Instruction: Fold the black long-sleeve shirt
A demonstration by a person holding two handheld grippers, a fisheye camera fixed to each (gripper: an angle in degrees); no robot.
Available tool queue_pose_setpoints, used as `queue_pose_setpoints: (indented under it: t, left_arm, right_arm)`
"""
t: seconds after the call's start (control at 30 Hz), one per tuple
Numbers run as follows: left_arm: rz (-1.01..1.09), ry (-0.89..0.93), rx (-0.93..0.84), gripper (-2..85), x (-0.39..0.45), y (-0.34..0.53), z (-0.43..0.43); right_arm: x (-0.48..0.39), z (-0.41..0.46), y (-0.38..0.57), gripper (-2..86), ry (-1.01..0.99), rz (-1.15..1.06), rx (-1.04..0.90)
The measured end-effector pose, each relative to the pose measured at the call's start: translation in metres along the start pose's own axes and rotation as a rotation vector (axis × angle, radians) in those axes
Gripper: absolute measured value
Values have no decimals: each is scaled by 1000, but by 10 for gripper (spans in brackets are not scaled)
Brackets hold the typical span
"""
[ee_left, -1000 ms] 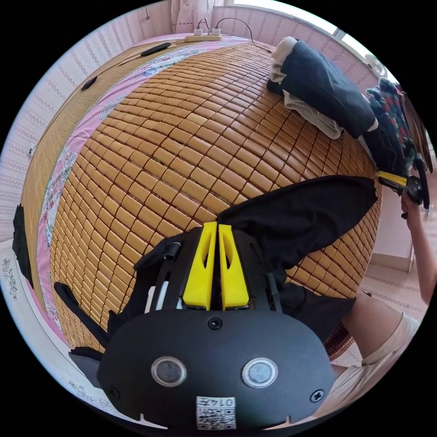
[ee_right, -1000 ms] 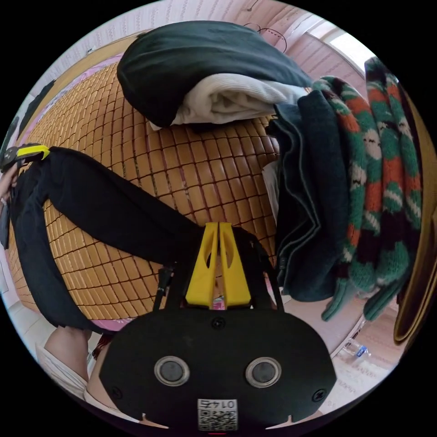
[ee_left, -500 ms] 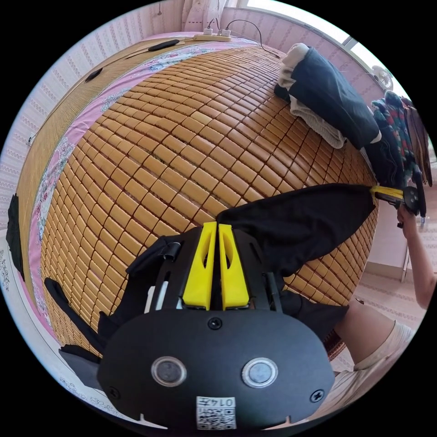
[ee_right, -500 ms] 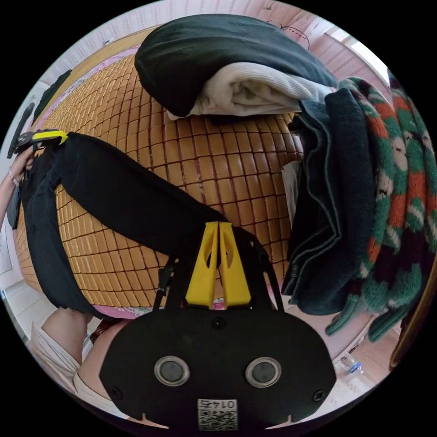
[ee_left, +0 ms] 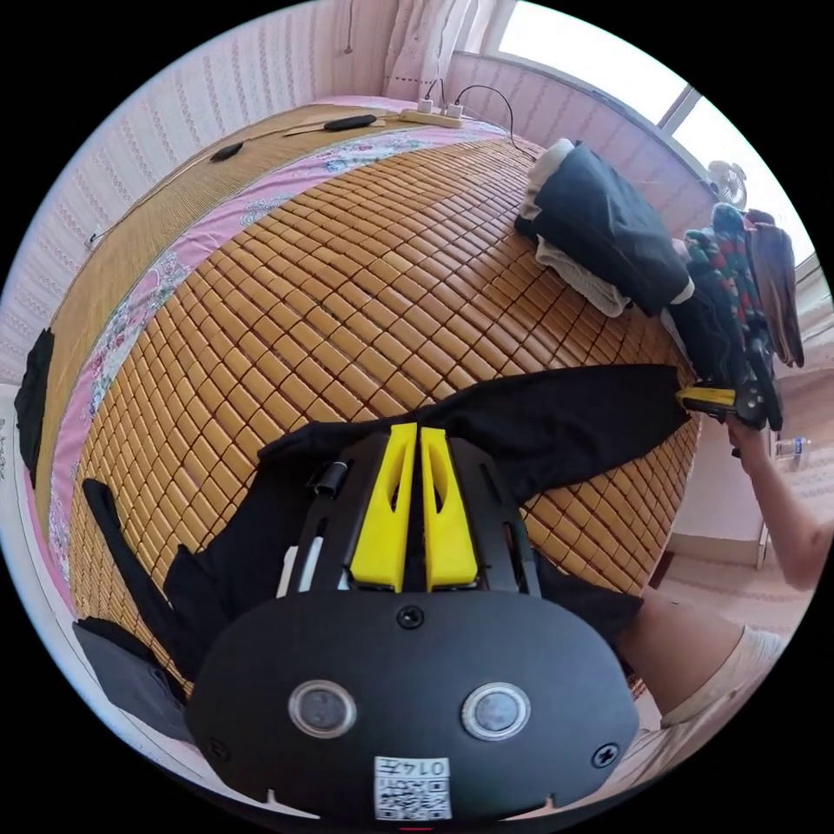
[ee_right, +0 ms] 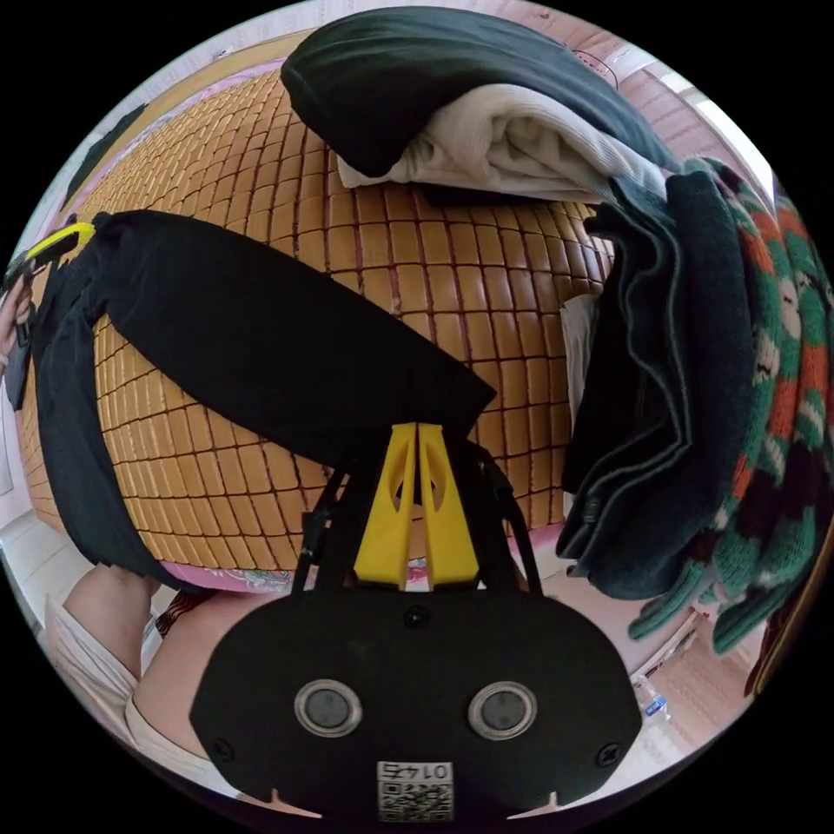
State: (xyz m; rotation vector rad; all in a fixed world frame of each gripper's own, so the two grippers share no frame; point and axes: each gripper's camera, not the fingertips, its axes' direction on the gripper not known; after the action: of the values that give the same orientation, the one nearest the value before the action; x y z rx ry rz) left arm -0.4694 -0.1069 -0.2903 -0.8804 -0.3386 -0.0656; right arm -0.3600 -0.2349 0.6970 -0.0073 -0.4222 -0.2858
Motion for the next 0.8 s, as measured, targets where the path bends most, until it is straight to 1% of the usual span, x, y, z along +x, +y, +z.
queue_pose_setpoints:
  t: [0.1, 0.17, 0.23, 0.3, 0.37, 0.4, 0.47, 0.5, 0.57, 0.6, 0.63, 0.67, 0.7, 0.77, 0.8]
  left_arm:
    - [-67, 60, 52, -7, -11, 46, -36]
    - [-155, 83, 70, -7, -26, 95, -63]
    - [-234, 70, 67, -8, -41, 138, -83]
    - [-322, 38, 55, -8, -58, 184, -101]
    - [-437, -19, 32, -8, -78, 248, -124]
    - [-465, -30, 27, -8, -83, 263, -129]
    - [-567, -33, 14, -8, -99, 322, -146]
    - [-588, -30, 18, -8, -102, 335, -150]
    - [-639, -14, 35, -7, -109, 378, -164]
    - [-647, -15, 40, -7, -109, 387, -167]
    - [-659, -14, 48, -7, -109, 403, -172]
    - [-664, -5, 50, -6, -109, 418, -176]
    - [-667, -1, 49, -6, -109, 425, -178]
    - [-673, 18, 47, -4, -108, 450, -182]
    - [-677, 29, 44, -4, -109, 456, -183]
  right_arm:
    - [9, 26, -10, -10, -4, 4, -25]
    - [10, 37, -15, -9, 94, 4, -54]
    - [0, 35, -20, -9, 123, -33, -46]
    - [-24, 23, -32, -8, 106, -93, 6]
    - [-85, 6, -60, -4, 3, -243, 97]
    - [-105, 3, -69, -3, -33, -288, 119]
    - [-202, -6, -111, 9, -172, -498, 206]
    - [-229, -7, -121, 14, -203, -548, 228]
    - [-344, -12, -163, 39, -327, -749, 292]
    - [-373, -14, -172, 46, -352, -793, 308]
    - [-429, -15, -189, 57, -394, -868, 335]
    - [-486, -13, -204, 66, -416, -943, 332]
    - [-514, -11, -210, 70, -419, -980, 325]
    - [-612, 8, -229, 84, -348, -1050, 310]
    - [-631, 15, -233, 87, -323, -1051, 308]
